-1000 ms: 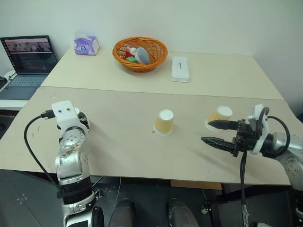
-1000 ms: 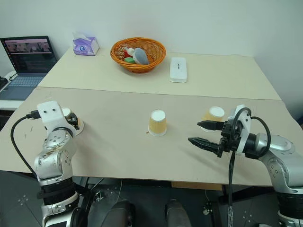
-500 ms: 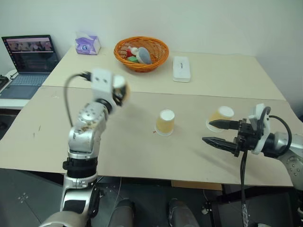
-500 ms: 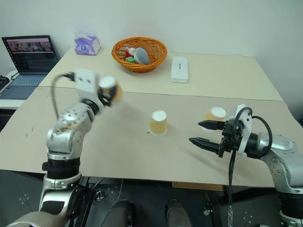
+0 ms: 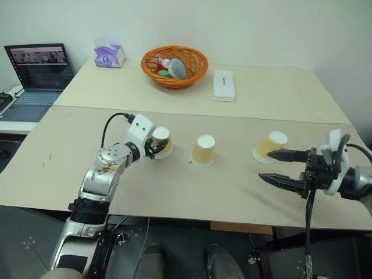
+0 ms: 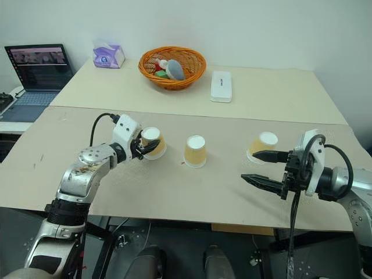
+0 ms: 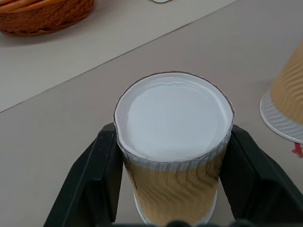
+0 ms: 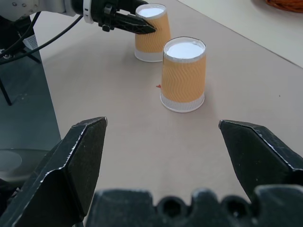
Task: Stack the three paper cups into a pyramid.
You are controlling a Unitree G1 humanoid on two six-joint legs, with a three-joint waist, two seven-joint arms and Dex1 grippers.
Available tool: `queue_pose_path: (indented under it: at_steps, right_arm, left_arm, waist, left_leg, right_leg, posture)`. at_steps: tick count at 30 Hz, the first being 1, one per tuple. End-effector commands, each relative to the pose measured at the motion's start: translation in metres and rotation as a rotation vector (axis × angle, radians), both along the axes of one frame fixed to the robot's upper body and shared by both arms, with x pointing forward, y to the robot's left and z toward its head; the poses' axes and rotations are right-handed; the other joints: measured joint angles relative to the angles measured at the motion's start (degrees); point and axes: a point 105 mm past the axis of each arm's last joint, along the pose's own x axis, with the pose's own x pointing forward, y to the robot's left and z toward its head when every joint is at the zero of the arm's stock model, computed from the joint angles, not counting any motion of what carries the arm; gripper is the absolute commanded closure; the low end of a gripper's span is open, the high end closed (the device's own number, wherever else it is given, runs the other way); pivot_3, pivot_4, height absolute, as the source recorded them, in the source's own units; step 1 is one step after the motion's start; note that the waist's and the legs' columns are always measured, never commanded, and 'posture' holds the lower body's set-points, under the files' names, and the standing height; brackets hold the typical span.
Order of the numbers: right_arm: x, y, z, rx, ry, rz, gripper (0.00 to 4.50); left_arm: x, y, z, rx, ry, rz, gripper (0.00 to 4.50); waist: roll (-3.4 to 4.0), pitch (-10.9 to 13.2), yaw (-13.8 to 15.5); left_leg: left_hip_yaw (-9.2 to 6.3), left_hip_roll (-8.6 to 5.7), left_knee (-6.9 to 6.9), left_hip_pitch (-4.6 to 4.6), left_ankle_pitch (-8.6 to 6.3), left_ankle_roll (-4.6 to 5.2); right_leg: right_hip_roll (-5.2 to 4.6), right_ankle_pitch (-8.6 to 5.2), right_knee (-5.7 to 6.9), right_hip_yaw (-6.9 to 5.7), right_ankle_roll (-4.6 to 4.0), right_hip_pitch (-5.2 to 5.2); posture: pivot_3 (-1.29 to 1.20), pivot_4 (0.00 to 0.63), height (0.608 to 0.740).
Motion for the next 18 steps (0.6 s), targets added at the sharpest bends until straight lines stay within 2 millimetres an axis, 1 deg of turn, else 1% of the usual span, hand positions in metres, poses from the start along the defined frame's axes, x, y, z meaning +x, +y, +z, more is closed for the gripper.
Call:
queue_pose_path:
  at_steps: [1, 3, 6, 8, 11, 14, 18]
  right_arm:
    - [-0.002, 0.002, 0.012, -0.009, -0.058, 0.001, 0.0]
    - [-0.003, 0.002, 0.011, -0.009, -0.057, 0.0, 0.0]
    - [-0.004, 0.001, 0.011, -0.007, -0.055, -0.005, 0.0]
    - [-0.004, 0.001, 0.01, -0.007, -0.052, -0.008, 0.0]
    - [-0.004, 0.002, 0.01, 0.0, -0.051, -0.007, 0.0]
    - [-0.004, 0.002, 0.01, 0.001, -0.051, -0.009, 0.0]
    - [-0.004, 0.001, 0.009, 0.004, -0.051, -0.013, 0.0]
  left_arm:
    - [-0.006, -0.022, -0.005, -0.048, 0.052, -0.123, 2.08]
    - [-0.007, -0.028, -0.001, -0.073, 0.052, -0.152, 2.08]
    - [-0.007, -0.037, 0.018, -0.155, 0.037, -0.179, 2.08]
    - [-0.008, -0.04, 0.025, -0.172, 0.038, -0.197, 2.08]
    - [-0.012, -0.041, 0.021, -0.156, 0.056, -0.228, 2.08]
    - [-0.01, -0.033, 0.016, -0.13, 0.058, -0.198, 2.08]
    - [-0.008, -0.03, 0.016, -0.112, 0.047, -0.186, 2.08]
  waist:
    - [0.0, 0.0, 0.1]
    - [0.0, 0.0, 0.3]
    - [0.0, 0.0, 0.6]
    - [-0.02, 0.0, 0.6]
    - [-0.01, 0.0, 0.2]
    - [-0.01, 0.0, -0.1]
    - [-0.01, 0.0, -0.2]
  left_leg:
    - [0.0, 0.0, 0.0, 0.04, 0.0, 0.0]
    - [0.0, 0.0, -0.01, 0.11, -0.01, 0.01]
    - [-0.01, 0.0, 0.0, 0.11, -0.01, 0.02]
    - [-0.02, 0.01, 0.0, 0.1, -0.01, 0.02]
    - [-0.03, 0.02, -0.02, 0.11, -0.01, 0.02]
    - [-0.03, 0.02, -0.03, 0.14, -0.01, 0.02]
    - [-0.03, 0.02, -0.03, 0.15, -0.01, 0.02]
  right_leg:
    - [0.0, 0.0, -0.02, 0.0, 0.0, 0.05]
    - [0.0, -0.01, -0.05, -0.02, 0.01, 0.14]
    - [-0.01, -0.01, -0.09, -0.04, 0.01, 0.18]
    - [0.0, -0.01, -0.1, -0.04, 0.01, 0.17]
    - [0.02, -0.01, -0.09, -0.05, 0.01, 0.16]
    - [0.02, -0.01, -0.08, -0.03, 0.01, 0.16]
    - [0.01, -0.01, -0.08, -0.04, 0.01, 0.17]
  posture:
    - [0.0, 0.15, 0.675]
    - [0.0, 0.15, 0.675]
    - [0.0, 0.15, 0.675]
    - [0.0, 0.15, 0.675]
    - [0.0, 0.15, 0.675]
    - [0.0, 0.15, 0.675]
    - [0.0, 0.15, 0.675]
